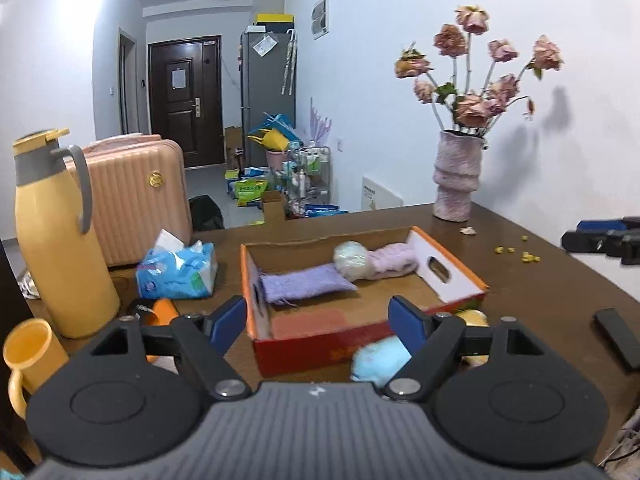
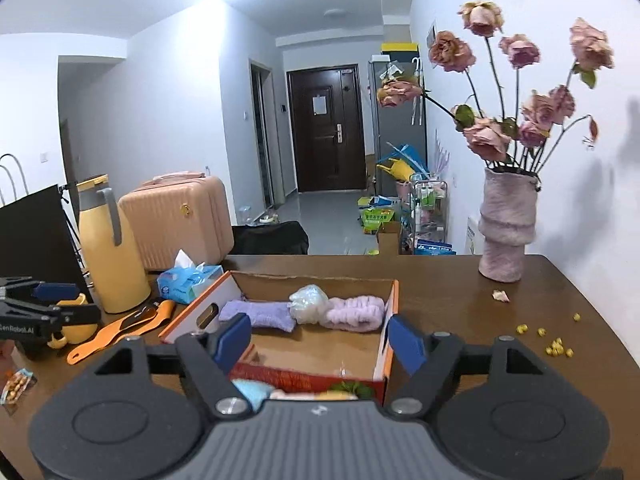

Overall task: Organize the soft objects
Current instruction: 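Withdraw both grippers from the box back over the pile, then close both grippers on the pink satin bow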

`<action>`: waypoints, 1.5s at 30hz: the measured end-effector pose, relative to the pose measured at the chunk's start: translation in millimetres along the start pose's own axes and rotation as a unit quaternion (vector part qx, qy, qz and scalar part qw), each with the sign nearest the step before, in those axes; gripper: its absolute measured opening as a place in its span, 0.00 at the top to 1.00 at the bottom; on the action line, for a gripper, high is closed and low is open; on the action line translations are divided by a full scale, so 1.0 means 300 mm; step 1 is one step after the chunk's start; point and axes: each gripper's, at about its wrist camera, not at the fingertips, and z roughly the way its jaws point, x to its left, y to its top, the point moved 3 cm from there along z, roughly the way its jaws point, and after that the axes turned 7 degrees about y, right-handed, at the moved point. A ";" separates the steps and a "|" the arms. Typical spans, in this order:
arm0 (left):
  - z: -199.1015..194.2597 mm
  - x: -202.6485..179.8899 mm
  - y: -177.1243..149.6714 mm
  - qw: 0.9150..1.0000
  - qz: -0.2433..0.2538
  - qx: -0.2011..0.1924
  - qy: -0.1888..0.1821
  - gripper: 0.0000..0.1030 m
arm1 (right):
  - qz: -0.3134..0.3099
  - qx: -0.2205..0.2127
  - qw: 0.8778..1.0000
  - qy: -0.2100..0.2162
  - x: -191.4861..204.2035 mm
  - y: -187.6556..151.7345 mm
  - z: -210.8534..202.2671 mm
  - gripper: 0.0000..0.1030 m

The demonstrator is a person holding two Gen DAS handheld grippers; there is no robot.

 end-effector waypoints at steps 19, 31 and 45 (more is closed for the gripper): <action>-0.125 -0.282 -0.478 0.991 -0.025 0.085 -0.099 0.22 | 0.055 0.003 0.998 -0.007 0.064 -0.603 -0.218 0.28; 0.168 -0.499 -0.437 0.987 0.003 0.097 -0.130 0.41 | 0.014 -0.001 1.000 0.006 -0.007 -0.480 0.038 0.29; 0.103 -0.373 -0.312 0.981 -0.026 0.050 -0.184 0.76 | 0.061 0.019 0.997 0.050 0.028 -0.392 0.194 0.89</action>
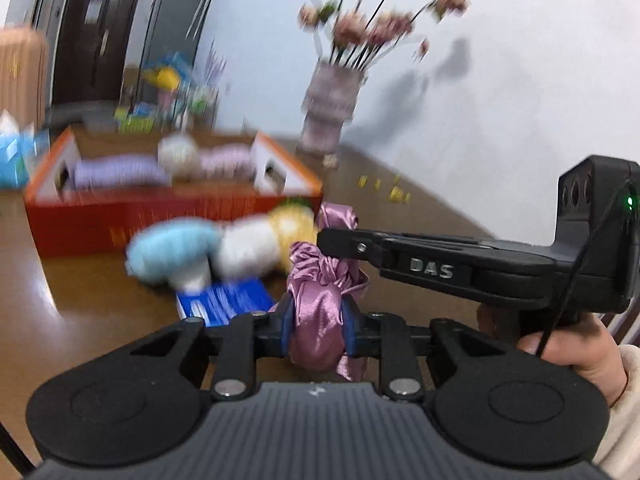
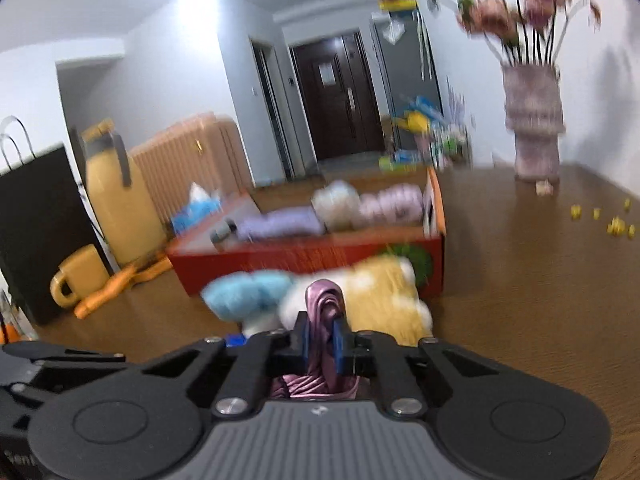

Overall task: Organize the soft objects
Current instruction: 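Close both grippers on the pink satin bow, then lift the pink satin bow into the red box and open both grippers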

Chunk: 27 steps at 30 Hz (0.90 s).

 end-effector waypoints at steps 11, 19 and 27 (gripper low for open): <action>-0.235 0.278 -0.140 0.998 -0.013 -0.004 0.057 0.75 | 0.042 -0.008 0.995 0.085 0.288 -0.131 -0.053 0.90; -0.357 0.392 -0.276 0.990 -0.107 -0.025 0.089 0.47 | 0.028 0.043 0.996 0.075 0.400 -0.295 -0.048 0.84; -0.355 0.380 -0.300 0.988 -0.119 -0.024 0.091 0.40 | -0.014 0.010 0.996 0.090 0.432 -0.156 0.001 0.47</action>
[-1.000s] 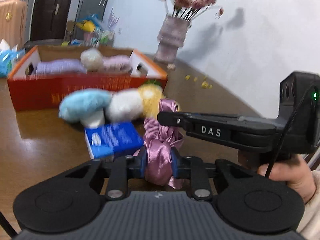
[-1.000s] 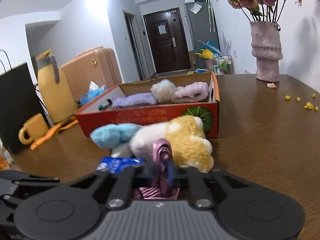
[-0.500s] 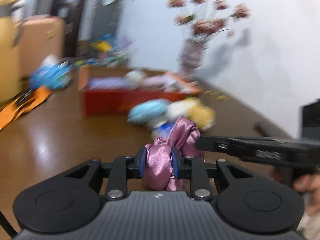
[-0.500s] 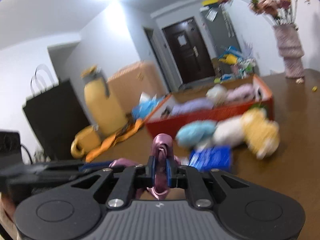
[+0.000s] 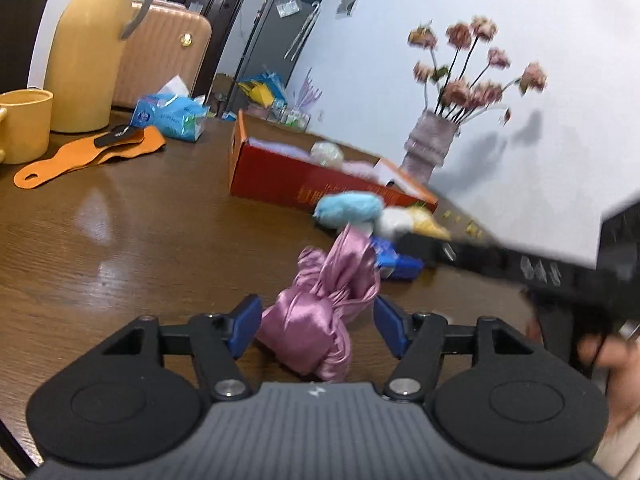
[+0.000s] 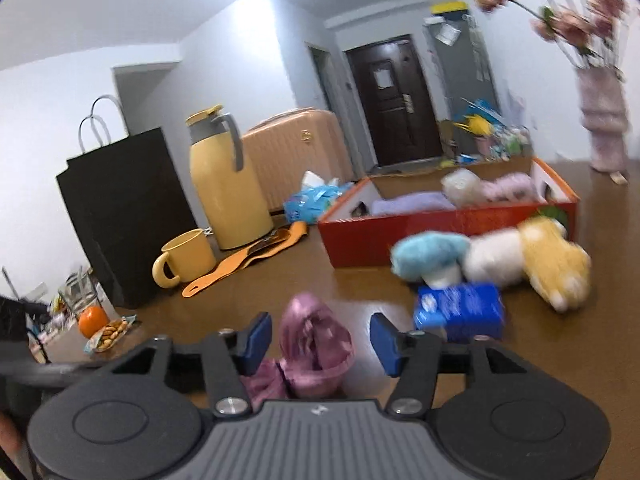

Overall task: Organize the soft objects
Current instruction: 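Lift the pink satin bow into the red box and open both grippers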

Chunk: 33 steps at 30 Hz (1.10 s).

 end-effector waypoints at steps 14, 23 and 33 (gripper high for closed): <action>0.071 0.145 0.020 0.995 -0.073 0.006 0.066 0.55 | 0.079 0.073 0.994 0.023 -0.069 -0.030 0.307 0.60; 0.074 0.085 0.027 0.999 -0.048 0.017 0.013 0.82 | 0.121 0.060 0.991 0.026 -0.092 -0.065 0.226 0.86; 0.191 -0.005 0.429 0.997 -0.018 -0.016 -0.071 0.82 | 0.096 -0.009 0.995 0.031 -0.136 0.215 0.133 0.87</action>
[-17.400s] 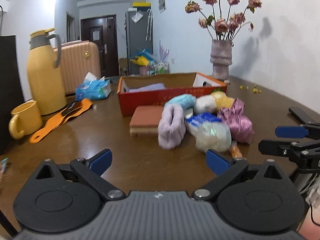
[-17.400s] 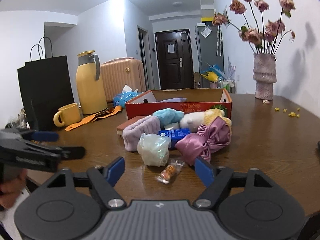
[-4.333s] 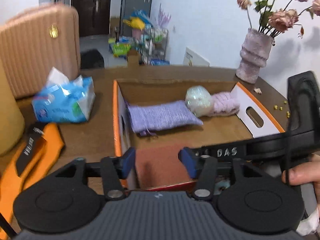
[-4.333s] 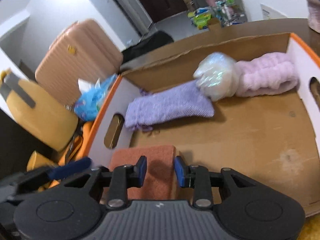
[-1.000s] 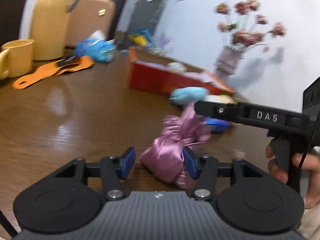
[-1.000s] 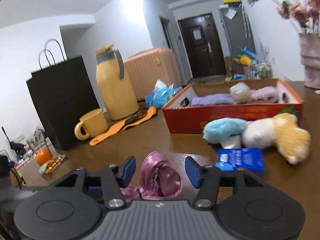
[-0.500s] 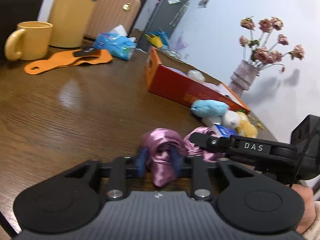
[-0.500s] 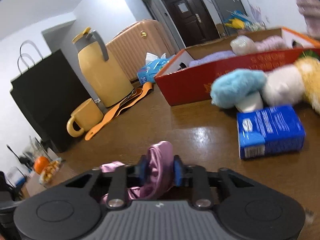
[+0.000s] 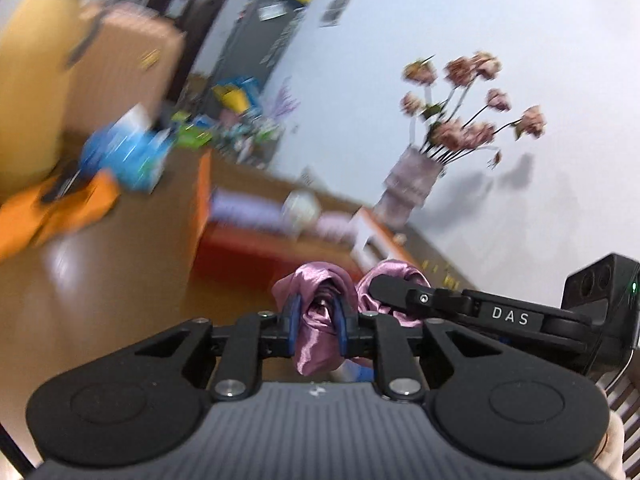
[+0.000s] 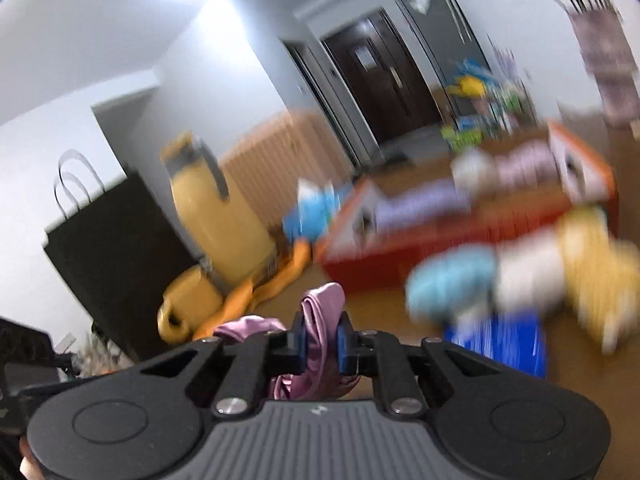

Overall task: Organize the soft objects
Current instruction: 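Lift the pink satin bow into the red box and open both grippers, then withdraw both grippers from the box back over the pile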

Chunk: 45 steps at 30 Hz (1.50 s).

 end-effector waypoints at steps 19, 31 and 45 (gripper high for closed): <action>0.778 0.105 0.277 0.960 0.168 0.125 0.187 0.59 | 0.021 0.175 0.975 -0.133 -0.444 0.411 0.815 0.79; 0.493 -0.004 0.429 0.968 0.145 0.069 0.194 0.39 | 0.010 0.128 0.984 -0.126 -0.366 0.545 0.529 0.42; 0.043 -0.169 0.390 0.970 0.146 0.009 0.195 0.27 | -0.069 0.010 0.978 -0.198 -0.262 0.589 -0.269 0.26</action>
